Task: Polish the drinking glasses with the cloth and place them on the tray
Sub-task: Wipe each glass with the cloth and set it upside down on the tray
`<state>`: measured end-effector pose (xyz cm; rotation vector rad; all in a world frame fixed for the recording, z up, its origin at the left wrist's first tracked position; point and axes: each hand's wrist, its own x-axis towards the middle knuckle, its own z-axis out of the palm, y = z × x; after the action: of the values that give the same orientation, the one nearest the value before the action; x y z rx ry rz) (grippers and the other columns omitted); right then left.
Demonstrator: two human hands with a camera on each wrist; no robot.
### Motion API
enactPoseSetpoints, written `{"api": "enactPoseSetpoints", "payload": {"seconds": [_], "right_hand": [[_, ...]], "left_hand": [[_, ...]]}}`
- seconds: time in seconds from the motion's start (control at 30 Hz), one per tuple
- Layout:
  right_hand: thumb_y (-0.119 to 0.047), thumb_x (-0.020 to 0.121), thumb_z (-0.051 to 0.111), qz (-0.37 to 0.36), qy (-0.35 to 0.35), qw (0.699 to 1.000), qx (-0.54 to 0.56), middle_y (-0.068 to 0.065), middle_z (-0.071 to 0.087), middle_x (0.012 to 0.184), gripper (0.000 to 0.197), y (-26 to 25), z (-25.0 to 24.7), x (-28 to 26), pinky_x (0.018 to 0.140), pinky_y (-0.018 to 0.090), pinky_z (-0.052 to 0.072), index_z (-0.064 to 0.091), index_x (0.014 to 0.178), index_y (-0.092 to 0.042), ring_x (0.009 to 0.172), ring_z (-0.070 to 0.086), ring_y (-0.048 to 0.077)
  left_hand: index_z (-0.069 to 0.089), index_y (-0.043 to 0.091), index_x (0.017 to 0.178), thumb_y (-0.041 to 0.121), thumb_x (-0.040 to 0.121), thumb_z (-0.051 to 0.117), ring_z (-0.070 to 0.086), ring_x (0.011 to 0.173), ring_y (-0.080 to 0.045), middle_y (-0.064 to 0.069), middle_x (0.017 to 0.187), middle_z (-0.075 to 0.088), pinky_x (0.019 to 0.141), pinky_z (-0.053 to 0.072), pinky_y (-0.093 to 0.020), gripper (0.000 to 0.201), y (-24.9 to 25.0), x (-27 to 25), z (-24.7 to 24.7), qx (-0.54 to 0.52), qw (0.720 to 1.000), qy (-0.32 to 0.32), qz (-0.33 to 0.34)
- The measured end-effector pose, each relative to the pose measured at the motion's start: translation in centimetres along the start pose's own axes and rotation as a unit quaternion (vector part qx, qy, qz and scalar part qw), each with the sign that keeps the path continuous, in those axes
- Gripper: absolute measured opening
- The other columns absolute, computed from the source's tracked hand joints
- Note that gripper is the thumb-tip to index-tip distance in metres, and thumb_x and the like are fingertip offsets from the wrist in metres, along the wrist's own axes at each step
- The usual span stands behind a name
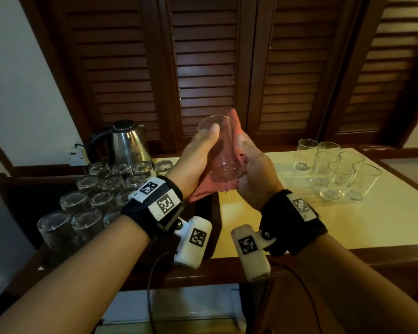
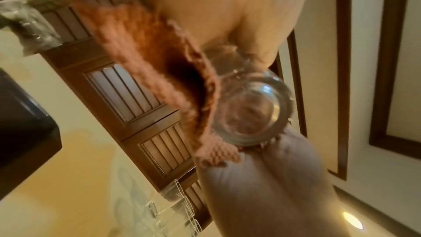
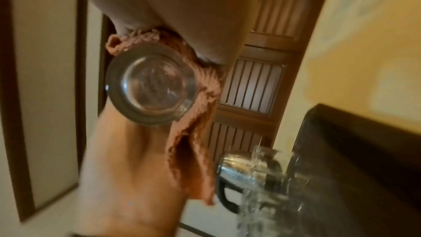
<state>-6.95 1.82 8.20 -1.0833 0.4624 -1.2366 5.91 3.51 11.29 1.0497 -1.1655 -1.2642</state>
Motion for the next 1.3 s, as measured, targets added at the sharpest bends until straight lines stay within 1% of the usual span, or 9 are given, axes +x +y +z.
{"api": "enactPoseSetpoints", "payload": {"seconds": [0.2, 0.33, 0.43, 0.53, 0.67, 0.83, 1.03, 1.2, 1.3], "right_hand": [[-0.037, 0.104, 0.040, -0.060, -0.005, 0.985, -0.161, 0.005, 0.055, 0.145, 0.052, -0.5, 0.3, -0.3, 0.105, 0.056, 0.048, 0.031, 0.156, -0.034, 0.127, 0.059, 0.025], [-0.032, 0.109, 0.036, -0.061, -0.019, 0.990, -0.126, 0.003, 0.058, 0.144, 0.048, 0.1, 0.7, -0.8, 0.106, 0.051, 0.049, 0.030, 0.156, -0.036, 0.128, 0.059, 0.021], [-0.034, 0.109, 0.034, 0.001, -0.022, 0.999, 0.030, 0.007, 0.060, 0.141, 0.045, -0.2, 0.7, -1.2, 0.105, 0.049, 0.049, 0.038, 0.153, -0.033, 0.129, 0.059, 0.026], [-0.035, 0.108, 0.036, -0.022, 0.016, 0.998, -0.061, 0.001, 0.060, 0.141, 0.045, -0.1, 0.4, -1.2, 0.103, 0.049, 0.051, 0.036, 0.153, -0.036, 0.127, 0.060, 0.023], [-0.036, 0.105, 0.041, -0.075, -0.022, 0.984, -0.160, -0.009, 0.060, 0.138, 0.043, 0.8, 0.7, -1.5, 0.105, 0.052, 0.049, 0.040, 0.147, -0.042, 0.128, 0.058, 0.020], [-0.032, 0.104, 0.038, -0.011, -0.057, 0.997, 0.060, 0.017, 0.055, 0.145, 0.050, 0.0, 0.8, -2.5, 0.111, 0.051, 0.044, 0.041, 0.151, -0.017, 0.134, 0.054, 0.033], [-0.037, 0.105, 0.040, -0.099, -0.025, 0.965, -0.241, -0.001, 0.052, 0.148, 0.058, 0.3, 0.8, -2.1, 0.106, 0.047, 0.050, 0.021, 0.159, -0.033, 0.130, 0.057, 0.017], [-0.030, 0.107, 0.036, -0.001, -0.030, 0.998, -0.056, 0.002, 0.059, 0.143, 0.047, 0.5, 0.3, -2.9, 0.113, 0.053, 0.042, 0.034, 0.154, -0.031, 0.131, 0.058, 0.024], [-0.027, 0.108, 0.034, -0.010, -0.023, 0.997, -0.078, -0.008, 0.065, 0.135, 0.051, 0.6, -0.5, -3.3, 0.107, 0.046, 0.048, 0.026, 0.158, -0.031, 0.124, 0.062, 0.016]], "left_hand": [[0.056, 0.021, 0.120, 0.024, 0.103, 0.048, 0.064, 0.100, -0.014, -0.003, 0.111, 0.067, 0.094, 0.050, -0.034, 0.019, 0.5, -0.2, -0.7, 0.016, 0.999, -0.013, 0.031], [0.044, 0.022, 0.140, 0.041, 0.096, 0.057, 0.068, 0.106, -0.019, -0.004, 0.121, 0.066, 0.074, 0.059, -0.030, 0.049, 0.1, -0.7, 0.0, 0.029, 0.999, -0.014, 0.022], [0.056, 0.019, 0.132, 0.050, 0.091, 0.054, 0.067, 0.113, -0.027, -0.011, 0.122, 0.069, 0.096, 0.055, -0.045, 0.051, 0.2, -1.0, -0.5, 0.005, 0.999, -0.035, 0.011], [0.039, 0.017, 0.148, 0.042, 0.096, 0.054, 0.060, 0.123, -0.022, -0.005, 0.129, 0.065, 0.111, 0.043, -0.047, 0.060, 0.0, -0.8, -0.7, 0.040, 0.999, 0.003, 0.015], [0.025, 0.026, 0.151, 0.030, 0.100, 0.055, 0.069, 0.095, -0.010, 0.007, 0.111, 0.063, 0.072, 0.057, -0.029, 0.059, -0.8, -0.9, 0.2, 0.037, 0.999, -0.005, 0.033], [0.045, 0.019, 0.141, 0.043, 0.089, 0.056, 0.066, 0.115, -0.025, -0.011, 0.129, 0.065, 0.096, 0.056, -0.041, 0.058, -0.4, -1.9, 0.1, -0.037, 0.998, -0.031, 0.028], [0.042, 0.030, 0.126, 0.032, 0.103, 0.048, 0.063, 0.094, -0.007, 0.010, 0.101, 0.061, 0.066, 0.054, -0.023, 0.023, -1.1, -2.0, 0.3, 0.010, 1.000, -0.015, 0.016], [0.043, 0.020, 0.145, 0.061, 0.088, 0.057, 0.065, 0.117, -0.031, -0.014, 0.132, 0.064, 0.099, 0.053, -0.051, 0.072, -2.7, -2.2, 0.3, -0.038, 0.999, -0.010, -0.017], [0.043, 0.015, 0.146, 0.045, 0.100, 0.050, 0.062, 0.120, -0.030, -0.014, 0.129, 0.065, 0.097, 0.053, -0.044, 0.056, -2.9, -2.0, -0.3, -0.020, 0.999, 0.009, -0.026]]}}
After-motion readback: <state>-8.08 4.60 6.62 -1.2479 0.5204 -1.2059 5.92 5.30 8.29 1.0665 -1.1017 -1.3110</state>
